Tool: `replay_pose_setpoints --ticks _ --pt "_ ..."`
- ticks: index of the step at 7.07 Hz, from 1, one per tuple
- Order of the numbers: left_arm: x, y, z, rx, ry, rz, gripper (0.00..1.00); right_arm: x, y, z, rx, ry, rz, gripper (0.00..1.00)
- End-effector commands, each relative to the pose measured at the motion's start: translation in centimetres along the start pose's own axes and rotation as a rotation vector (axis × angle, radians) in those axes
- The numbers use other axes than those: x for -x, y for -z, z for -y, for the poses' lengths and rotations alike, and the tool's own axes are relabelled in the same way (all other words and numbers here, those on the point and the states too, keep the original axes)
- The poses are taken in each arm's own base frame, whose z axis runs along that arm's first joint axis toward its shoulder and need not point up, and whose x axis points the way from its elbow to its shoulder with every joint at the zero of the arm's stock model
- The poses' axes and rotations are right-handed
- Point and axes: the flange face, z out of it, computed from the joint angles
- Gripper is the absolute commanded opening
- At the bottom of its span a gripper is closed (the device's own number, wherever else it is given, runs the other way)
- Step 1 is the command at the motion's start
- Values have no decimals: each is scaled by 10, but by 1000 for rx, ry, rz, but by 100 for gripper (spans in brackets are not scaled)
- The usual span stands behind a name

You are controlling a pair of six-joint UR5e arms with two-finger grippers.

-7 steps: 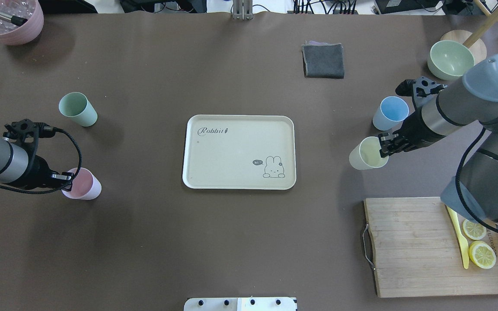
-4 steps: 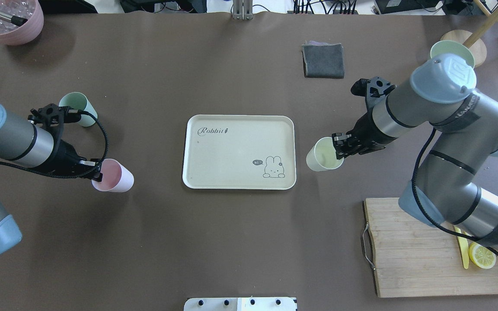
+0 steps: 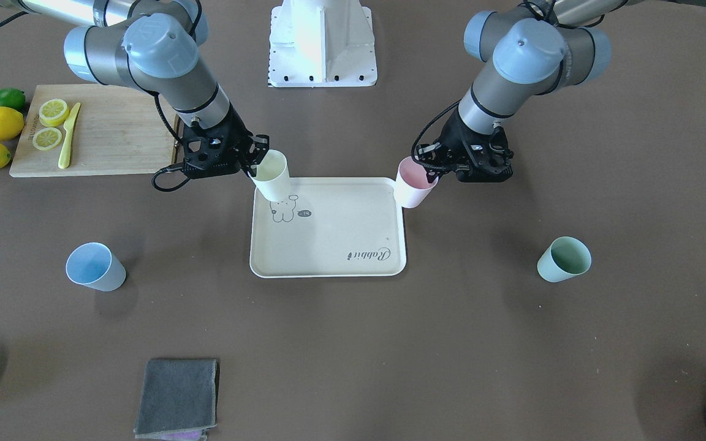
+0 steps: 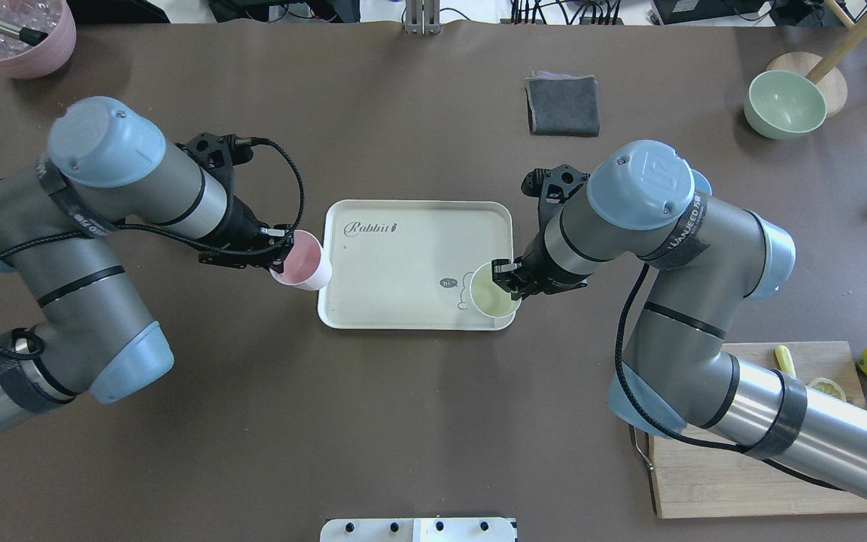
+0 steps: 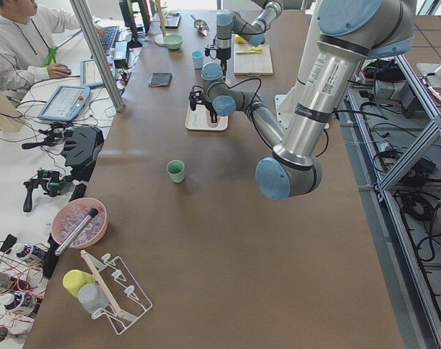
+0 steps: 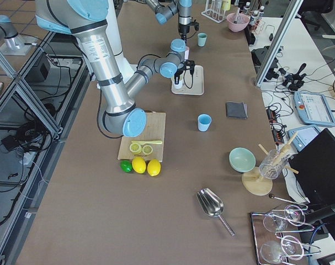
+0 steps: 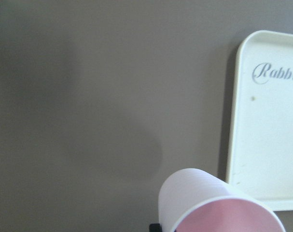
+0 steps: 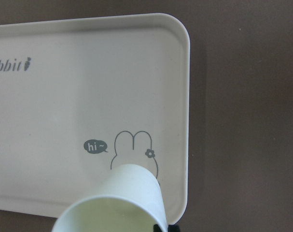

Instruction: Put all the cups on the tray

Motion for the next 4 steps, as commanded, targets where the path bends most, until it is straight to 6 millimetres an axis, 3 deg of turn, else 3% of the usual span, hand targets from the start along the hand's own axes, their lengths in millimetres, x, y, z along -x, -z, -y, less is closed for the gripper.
replay_pose_setpoints --ticks 1,2,3,4 --pt "-32 -23 2 1 24 12 0 11 -9 2 -5 -1 -11 26" --pt "-42 -37 -9 -10 8 22 0 12 -4 8 -9 2 -5 99" --pt "-47 -45 -16 -13 28 28 0 -11 27 38 8 -39 2 100" --pt "-47 -47 -17 -11 33 29 0 -61 81 85 34 -28 21 100"
